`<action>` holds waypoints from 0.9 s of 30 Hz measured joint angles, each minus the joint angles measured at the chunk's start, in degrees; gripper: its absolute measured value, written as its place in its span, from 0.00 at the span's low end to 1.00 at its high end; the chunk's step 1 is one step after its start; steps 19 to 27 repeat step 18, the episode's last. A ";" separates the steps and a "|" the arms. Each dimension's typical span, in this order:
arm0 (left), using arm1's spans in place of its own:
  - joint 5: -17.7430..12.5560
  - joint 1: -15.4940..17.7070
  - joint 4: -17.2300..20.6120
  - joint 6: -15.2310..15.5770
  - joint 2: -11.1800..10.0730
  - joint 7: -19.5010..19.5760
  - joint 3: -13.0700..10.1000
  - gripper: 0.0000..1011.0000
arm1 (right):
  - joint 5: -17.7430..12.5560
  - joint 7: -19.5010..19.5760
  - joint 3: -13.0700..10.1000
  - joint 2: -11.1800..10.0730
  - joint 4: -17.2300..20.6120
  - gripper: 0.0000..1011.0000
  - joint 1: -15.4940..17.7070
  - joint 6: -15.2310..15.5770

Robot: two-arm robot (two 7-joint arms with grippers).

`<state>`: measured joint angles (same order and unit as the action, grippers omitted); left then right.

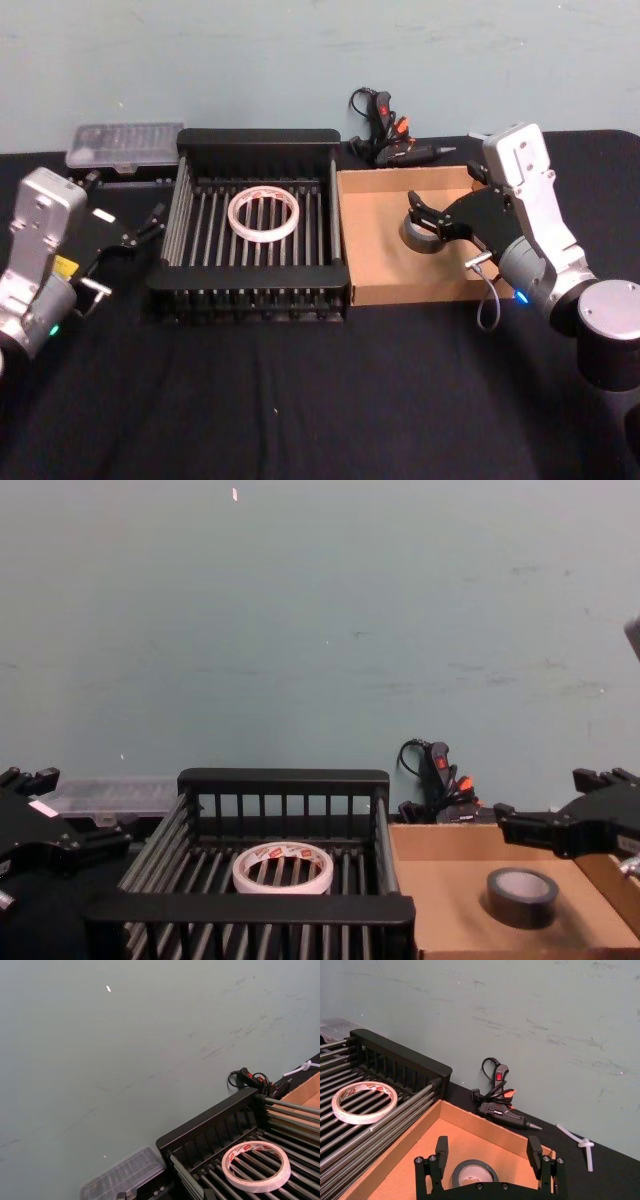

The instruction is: Pick up the white tape and place it into the black box , Pick up the silver tape and place it into the brown box.

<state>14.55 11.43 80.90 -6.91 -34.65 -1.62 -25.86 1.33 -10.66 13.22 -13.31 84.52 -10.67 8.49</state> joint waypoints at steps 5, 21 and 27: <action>0.00 0.00 0.00 0.00 0.00 0.00 0.00 0.99 | 0.00 0.00 0.00 0.00 0.00 0.99 0.00 0.00; 0.00 0.00 0.00 0.00 0.00 0.00 0.00 0.99 | 0.00 0.00 0.00 0.00 0.00 0.99 0.00 0.00; 0.00 0.00 0.00 0.00 0.00 0.00 0.00 0.99 | 0.00 0.00 0.00 0.00 0.00 0.99 0.00 0.00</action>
